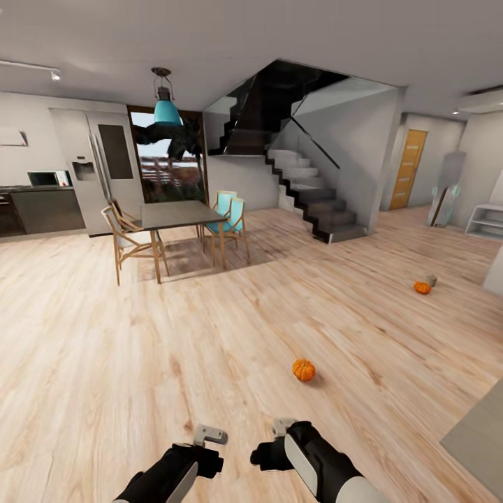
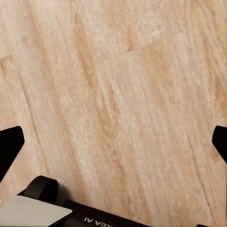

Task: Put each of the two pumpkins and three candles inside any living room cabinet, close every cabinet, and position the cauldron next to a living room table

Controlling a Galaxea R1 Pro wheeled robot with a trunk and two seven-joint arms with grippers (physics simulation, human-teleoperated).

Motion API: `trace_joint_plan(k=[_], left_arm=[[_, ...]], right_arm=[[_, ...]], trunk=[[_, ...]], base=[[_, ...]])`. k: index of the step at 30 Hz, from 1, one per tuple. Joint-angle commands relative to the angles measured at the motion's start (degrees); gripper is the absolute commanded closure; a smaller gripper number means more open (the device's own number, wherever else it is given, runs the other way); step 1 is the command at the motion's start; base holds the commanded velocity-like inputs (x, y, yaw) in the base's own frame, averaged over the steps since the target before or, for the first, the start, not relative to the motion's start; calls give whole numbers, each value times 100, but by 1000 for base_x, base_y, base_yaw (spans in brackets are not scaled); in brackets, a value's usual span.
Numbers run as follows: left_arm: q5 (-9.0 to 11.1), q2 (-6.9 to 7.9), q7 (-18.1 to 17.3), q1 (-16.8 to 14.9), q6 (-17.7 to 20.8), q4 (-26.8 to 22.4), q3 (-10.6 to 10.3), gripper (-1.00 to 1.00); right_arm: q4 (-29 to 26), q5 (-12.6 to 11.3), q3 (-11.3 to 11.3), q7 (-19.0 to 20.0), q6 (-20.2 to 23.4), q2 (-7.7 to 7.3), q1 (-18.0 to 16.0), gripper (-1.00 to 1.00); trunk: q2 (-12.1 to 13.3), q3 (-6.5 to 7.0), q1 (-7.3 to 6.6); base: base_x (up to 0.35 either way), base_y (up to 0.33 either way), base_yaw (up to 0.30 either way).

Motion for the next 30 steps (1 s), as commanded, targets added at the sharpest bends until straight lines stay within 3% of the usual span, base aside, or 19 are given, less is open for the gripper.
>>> trace_joint_plan(k=[1,8,30], left_arm=[[60,5,50,-4,23,-10,-42,-100],[58,6,50,-4,21,-10,-42,-100],[57,6,41,-4,20,-7,-42,-100]], right_arm=[[-5,-24,35,-16,20,0,-4,-100],[-6,-24,131,18,7,0,-4,-100],[-6,-24,151,25,5,0,-4,-100]], trunk=[[-3,-6,3],[-3,-7,3],[-3,-7,3]], base=[[316,0,7],[320,0,137],[310,-60,285]])
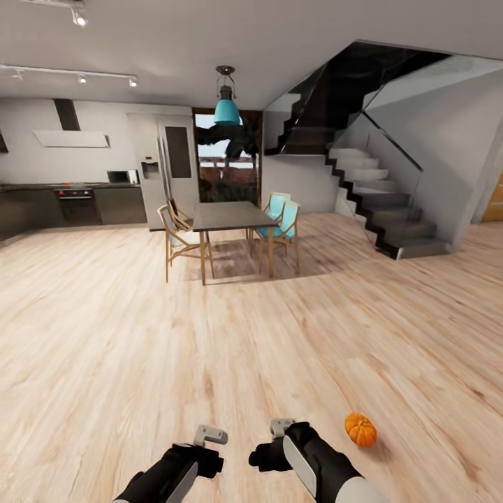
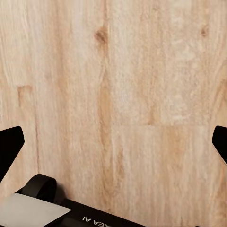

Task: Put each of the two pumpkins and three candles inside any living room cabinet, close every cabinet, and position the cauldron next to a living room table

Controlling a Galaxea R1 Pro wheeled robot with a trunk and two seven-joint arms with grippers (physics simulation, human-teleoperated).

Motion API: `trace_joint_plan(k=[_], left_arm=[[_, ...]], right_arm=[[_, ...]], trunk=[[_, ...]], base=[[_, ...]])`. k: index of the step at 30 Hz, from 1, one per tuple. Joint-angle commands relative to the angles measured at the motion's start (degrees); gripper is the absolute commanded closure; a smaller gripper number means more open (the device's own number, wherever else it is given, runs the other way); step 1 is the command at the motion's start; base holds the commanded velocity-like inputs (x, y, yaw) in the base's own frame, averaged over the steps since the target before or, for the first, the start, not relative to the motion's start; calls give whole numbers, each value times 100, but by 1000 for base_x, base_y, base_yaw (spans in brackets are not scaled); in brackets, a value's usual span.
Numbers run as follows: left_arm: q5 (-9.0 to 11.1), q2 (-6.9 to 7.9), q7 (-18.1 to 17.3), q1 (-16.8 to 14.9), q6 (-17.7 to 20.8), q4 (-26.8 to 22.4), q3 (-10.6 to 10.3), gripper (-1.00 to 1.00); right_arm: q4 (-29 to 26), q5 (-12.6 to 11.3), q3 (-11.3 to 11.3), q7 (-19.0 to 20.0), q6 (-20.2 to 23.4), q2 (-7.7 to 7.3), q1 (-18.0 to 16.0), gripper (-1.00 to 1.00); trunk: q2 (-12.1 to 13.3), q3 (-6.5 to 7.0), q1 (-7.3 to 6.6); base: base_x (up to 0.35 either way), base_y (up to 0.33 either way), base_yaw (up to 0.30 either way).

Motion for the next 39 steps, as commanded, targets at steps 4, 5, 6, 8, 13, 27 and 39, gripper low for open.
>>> trace_joint_plan(k=[4,5,6,8,13,27,39], left_arm=[[61,5,49,-5,23,-11,-42,-100],[61,5,49,-5,23,-11,-42,-100],[61,5,52,-5,23,-11,-42,-100],[61,5,53,-5,23,-11,-42,-100],[61,3,54,-5,20,-11,-42,-100],[61,3,58,-5,19,-11,-44,-100],[54,3,73,-5,15,-5,-46,-100]], right_arm=[[-6,-18,7,-22,22,0,-3,-100],[-6,-18,7,-22,22,0,-3,-100],[-6,-18,7,-22,23,0,-3,-100],[-6,-18,7,-22,23,0,-3,-100],[-6,-18,7,-22,22,0,-3,-100],[-4,-18,8,-22,23,0,-3,-100],[-4,-18,16,-22,23,0,-3,-100]], trunk=[[-3,-6,3],[-3,-6,3],[-3,-6,3],[-3,-6,3],[-3,-6,3],[-3,-6,3],[-3,-6,3]], base=[[303,-7,291],[303,-3,291],[303,-2,291],[300,-1,291],[286,0,291],[108,-30,291],[66,-1,291]])
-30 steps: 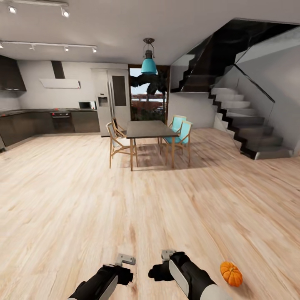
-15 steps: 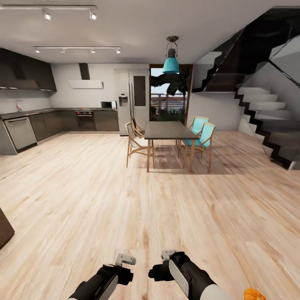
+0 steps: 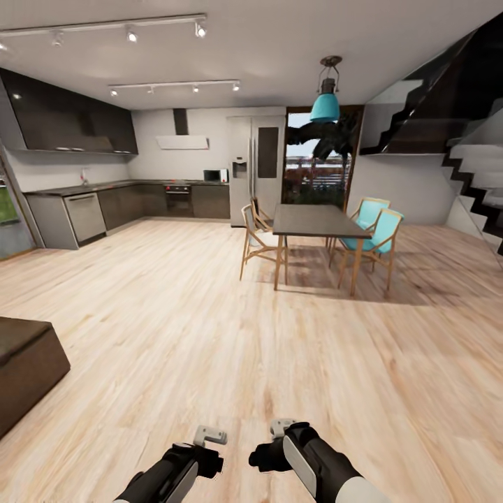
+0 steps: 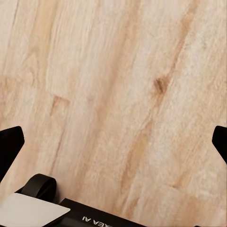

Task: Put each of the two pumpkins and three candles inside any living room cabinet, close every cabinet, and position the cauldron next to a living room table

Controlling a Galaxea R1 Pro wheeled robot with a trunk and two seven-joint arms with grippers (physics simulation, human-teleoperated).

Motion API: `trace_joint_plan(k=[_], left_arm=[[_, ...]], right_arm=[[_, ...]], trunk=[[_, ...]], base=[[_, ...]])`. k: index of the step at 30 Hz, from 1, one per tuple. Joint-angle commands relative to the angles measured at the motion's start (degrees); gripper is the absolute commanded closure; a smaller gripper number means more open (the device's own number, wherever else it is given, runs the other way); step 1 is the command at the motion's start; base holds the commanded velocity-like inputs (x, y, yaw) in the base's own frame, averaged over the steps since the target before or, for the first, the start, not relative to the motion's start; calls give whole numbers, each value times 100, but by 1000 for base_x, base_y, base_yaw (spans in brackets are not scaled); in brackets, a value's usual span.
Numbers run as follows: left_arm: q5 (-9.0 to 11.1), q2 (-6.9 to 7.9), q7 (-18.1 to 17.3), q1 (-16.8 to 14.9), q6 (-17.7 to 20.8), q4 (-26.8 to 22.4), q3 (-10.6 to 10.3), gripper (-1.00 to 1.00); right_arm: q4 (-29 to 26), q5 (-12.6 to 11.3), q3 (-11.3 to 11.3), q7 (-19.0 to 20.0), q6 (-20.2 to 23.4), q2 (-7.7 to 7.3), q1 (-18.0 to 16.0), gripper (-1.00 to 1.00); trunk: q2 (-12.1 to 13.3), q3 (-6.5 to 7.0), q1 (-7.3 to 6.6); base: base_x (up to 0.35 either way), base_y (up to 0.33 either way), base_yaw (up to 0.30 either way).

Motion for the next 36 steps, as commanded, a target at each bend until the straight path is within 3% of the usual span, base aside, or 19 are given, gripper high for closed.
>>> trace_joint_plan(k=[1,21,36], left_arm=[[60,5,50,-5,22,-8,-41,-100],[56,6,64,-5,22,-6,-43,-100],[50,6,68,-5,22,-6,-46,-100]], right_arm=[[-7,-18,7,-22,23,0,-3,-100],[-8,-18,7,-22,-154,0,3,-100],[0,-18,7,-22,-196,0,6,-100]], trunk=[[-3,-6,2],[-3,-6,2],[-3,-6,2]], base=[[251,0,291],[303,-32,43],[217,-115,263]])
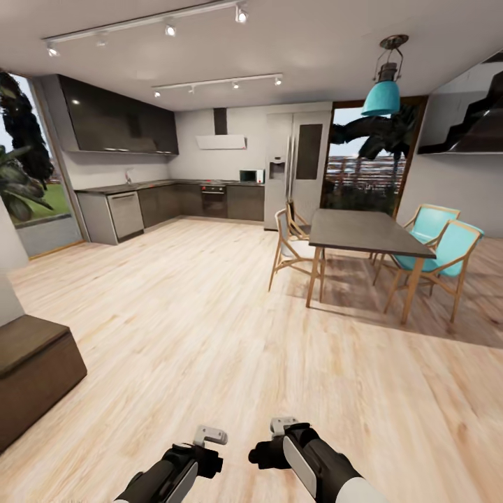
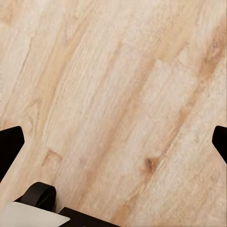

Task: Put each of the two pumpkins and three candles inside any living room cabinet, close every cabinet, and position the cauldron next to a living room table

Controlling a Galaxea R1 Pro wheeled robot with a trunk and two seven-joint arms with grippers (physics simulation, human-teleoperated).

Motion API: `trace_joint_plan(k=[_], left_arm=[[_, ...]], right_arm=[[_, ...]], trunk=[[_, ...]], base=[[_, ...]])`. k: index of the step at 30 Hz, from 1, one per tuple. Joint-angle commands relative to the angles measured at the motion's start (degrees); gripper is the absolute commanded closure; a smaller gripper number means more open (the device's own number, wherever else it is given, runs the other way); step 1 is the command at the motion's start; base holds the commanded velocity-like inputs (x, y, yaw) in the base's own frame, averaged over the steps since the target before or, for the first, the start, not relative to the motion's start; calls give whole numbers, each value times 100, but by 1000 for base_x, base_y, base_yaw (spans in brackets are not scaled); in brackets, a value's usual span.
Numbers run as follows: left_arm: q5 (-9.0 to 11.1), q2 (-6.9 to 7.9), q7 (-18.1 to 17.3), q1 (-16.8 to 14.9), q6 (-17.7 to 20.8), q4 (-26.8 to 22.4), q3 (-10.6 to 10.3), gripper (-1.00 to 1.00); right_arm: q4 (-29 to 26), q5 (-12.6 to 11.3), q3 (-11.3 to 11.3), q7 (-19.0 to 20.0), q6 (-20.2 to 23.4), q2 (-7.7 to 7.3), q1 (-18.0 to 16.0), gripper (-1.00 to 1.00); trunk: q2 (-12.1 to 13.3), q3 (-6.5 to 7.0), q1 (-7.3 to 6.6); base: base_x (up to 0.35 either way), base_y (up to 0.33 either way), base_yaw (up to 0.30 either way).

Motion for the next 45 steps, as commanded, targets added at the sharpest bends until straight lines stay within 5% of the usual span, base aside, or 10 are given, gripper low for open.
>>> trace_joint_plan(k=[1,28,45], left_arm=[[60,5,48,-5,23,-8,-42,-100],[60,5,38,-5,23,-8,-42,-100],[60,5,60,-5,17,-8,-42,-100]], right_arm=[[-6,-20,8,-22,24,0,-3,-100],[-6,-20,8,-22,26,0,-3,-100],[-4,-20,8,-22,27,0,-3,-100]], trunk=[[-3,-6,0],[-3,-6,0],[-3,-6,0]], base=[[44,-40,289],[15,-4,290],[264,-14,290]])
